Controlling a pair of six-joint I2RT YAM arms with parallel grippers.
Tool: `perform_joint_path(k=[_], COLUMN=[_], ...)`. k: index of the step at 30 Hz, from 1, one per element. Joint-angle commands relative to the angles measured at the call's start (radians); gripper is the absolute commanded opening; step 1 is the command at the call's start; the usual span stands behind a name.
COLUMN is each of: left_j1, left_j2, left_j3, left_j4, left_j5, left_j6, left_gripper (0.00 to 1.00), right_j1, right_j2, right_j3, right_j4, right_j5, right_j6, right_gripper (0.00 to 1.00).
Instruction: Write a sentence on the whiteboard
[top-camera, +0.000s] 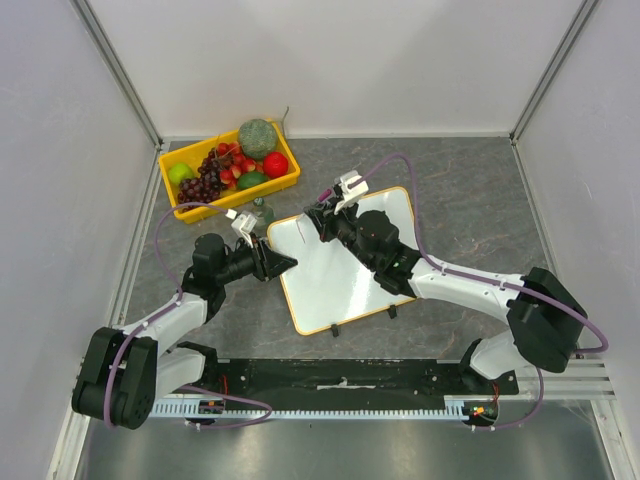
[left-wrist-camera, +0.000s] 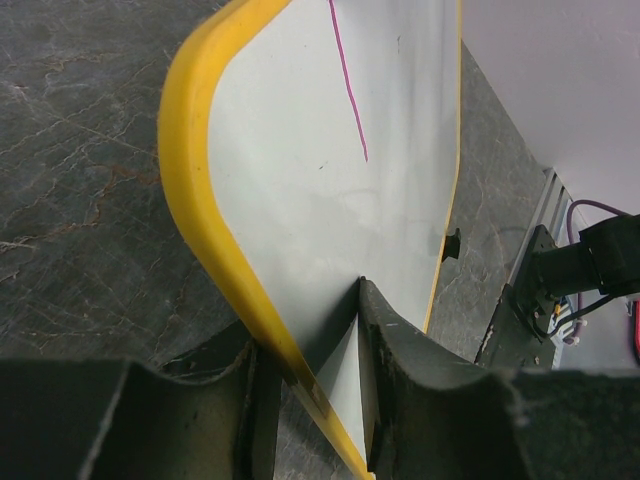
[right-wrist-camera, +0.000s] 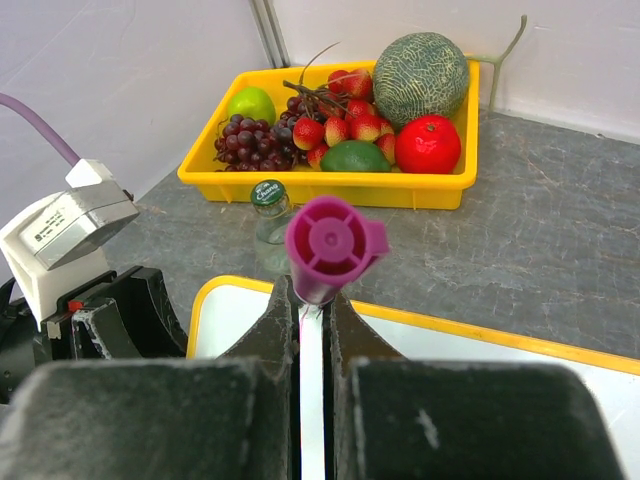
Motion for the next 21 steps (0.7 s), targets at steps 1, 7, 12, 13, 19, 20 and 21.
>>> perform_joint_path(k=[1, 7, 12, 13, 19, 20, 21], left_j1=[-0.008, -0.007, -0.008, -0.008, -0.008, -0.008, -0.008], left_j2=[0.014, 0.014, 0.016, 0.014, 0.014, 0.014, 0.014], left_j3=[-0.006, -0.006, -0.006, -0.006, -0.006, -0.006, -0.006], left_j4=[-0.016, -0.016, -0.015, -0.015, -0.015, -0.015, -0.015], left_j5=[0.001, 0.002, 0.002, 0.002, 0.002, 0.002, 0.002], left_j6=[0.070, 0.070, 0.070, 0.070, 0.071, 0.070, 0.070], left_gripper=[0.02, 0.02, 0.02, 0.02, 0.02, 0.02, 0.02], right_j1=[-0.011, -0.022, -0.027, -0.027, -0.031, -0.033, -0.033], right_j2=[0.019, -0.002, -0.017, -0.019, -0.037, -0.040, -0.042], right_j3=[0.006, -0.008, -0.032, -0.037, -0.060, -0.063, -0.066], right_j4=[0.000, -0.023, -0.027, -0.029, -0.037, -0.040, -0.040], right_j5=[0.036, 0.049, 0.056, 0.057, 0.065, 0.066, 0.065], right_j6=[0.002, 0.013, 0.018, 0.022, 0.027, 0.025, 0.025], right_gripper=[0.00, 0.00, 0.00, 0.00, 0.00, 0.00, 0.00])
